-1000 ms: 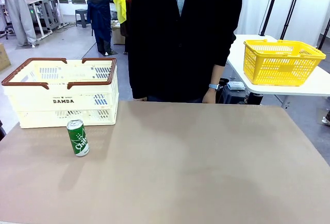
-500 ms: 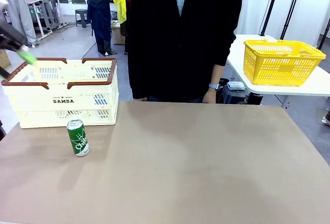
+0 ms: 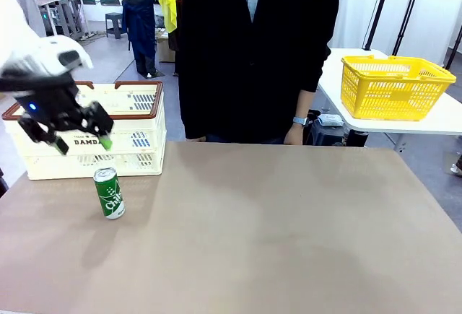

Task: Place the drinks into the Shopping basket.
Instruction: Pick up one drink and place it into the Shopping basket.

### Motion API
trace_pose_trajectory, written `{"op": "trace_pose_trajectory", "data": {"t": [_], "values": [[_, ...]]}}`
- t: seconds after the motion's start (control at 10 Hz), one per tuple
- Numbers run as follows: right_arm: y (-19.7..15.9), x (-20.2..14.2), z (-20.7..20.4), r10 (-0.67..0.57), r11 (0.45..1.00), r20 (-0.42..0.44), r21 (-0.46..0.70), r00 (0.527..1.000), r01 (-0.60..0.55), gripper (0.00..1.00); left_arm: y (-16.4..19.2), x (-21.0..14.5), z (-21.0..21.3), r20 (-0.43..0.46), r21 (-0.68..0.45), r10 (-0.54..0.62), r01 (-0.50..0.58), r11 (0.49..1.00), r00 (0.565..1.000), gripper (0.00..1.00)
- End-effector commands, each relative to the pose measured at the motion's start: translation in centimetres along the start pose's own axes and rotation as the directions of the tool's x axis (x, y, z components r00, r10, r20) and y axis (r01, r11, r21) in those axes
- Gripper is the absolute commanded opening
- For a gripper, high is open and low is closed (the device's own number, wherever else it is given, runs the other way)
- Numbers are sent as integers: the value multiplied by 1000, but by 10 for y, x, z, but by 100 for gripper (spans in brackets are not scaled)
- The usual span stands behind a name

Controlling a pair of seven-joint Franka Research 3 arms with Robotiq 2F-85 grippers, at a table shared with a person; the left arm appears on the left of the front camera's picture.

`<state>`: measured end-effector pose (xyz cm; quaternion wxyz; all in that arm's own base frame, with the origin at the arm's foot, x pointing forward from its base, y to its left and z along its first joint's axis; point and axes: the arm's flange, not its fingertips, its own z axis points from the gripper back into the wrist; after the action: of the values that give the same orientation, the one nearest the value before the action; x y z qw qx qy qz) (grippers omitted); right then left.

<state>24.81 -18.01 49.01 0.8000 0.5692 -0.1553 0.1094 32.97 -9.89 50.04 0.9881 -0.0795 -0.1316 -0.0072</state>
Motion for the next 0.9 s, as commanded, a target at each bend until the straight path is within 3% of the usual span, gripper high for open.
{"op": "trace_pose_trajectory", "data": {"t": [0.0, 0.8], "values": [[0, -2, 4, 18, 1000, -16, -6, 1000, -18, 100, 0, 9, -32, -75, 56, 20, -16, 998, 997, 100], [0, -2, 4, 18, 1000, -16, -6, 1000, -18, 100, 15, 30, -131, -145, 93, -21, 35, 995, 989, 100]]}}
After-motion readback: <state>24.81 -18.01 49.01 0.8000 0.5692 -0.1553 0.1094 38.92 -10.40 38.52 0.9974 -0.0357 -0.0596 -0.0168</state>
